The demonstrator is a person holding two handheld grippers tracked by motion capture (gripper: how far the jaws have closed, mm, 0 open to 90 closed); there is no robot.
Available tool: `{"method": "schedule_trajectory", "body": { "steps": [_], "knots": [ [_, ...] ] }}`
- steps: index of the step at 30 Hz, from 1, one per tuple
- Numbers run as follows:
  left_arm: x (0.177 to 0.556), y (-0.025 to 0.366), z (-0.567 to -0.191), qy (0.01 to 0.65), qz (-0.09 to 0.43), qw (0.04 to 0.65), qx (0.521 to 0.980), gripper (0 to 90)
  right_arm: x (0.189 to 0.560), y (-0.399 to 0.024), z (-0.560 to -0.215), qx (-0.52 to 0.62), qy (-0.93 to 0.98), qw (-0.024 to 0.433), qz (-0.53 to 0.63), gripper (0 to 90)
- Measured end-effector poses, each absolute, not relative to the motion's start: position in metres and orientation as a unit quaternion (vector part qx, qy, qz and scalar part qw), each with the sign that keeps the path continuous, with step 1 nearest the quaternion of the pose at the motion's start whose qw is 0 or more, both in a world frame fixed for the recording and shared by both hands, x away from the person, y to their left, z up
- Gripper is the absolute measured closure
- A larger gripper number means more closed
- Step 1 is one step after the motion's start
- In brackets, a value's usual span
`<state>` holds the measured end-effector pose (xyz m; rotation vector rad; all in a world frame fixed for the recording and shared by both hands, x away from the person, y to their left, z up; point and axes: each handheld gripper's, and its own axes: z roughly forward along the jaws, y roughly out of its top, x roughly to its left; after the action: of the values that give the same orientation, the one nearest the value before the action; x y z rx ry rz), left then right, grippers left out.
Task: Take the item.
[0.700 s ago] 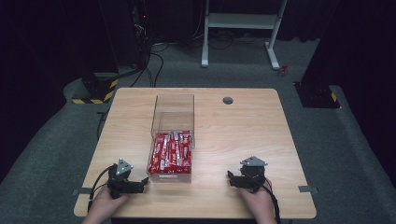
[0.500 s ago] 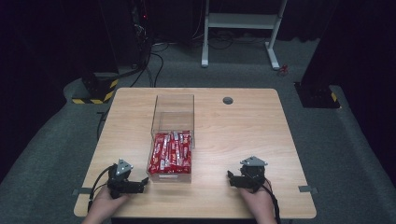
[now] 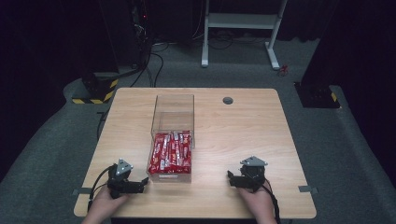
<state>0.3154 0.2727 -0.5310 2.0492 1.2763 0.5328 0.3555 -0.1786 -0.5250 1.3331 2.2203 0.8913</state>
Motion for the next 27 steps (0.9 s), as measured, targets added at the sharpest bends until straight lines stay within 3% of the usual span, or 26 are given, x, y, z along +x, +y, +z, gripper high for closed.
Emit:
{"method": "schedule_trajectory", "body": {
  "steps": [27],
  "knots": [
    [0.3155,0.2727,-0.5310,0.488,0.204,0.329,0.783,0.7,0.3547,-0.1782,-0.5224,0.470,0.796,0.203,0.323,12.3]
  ]
}}
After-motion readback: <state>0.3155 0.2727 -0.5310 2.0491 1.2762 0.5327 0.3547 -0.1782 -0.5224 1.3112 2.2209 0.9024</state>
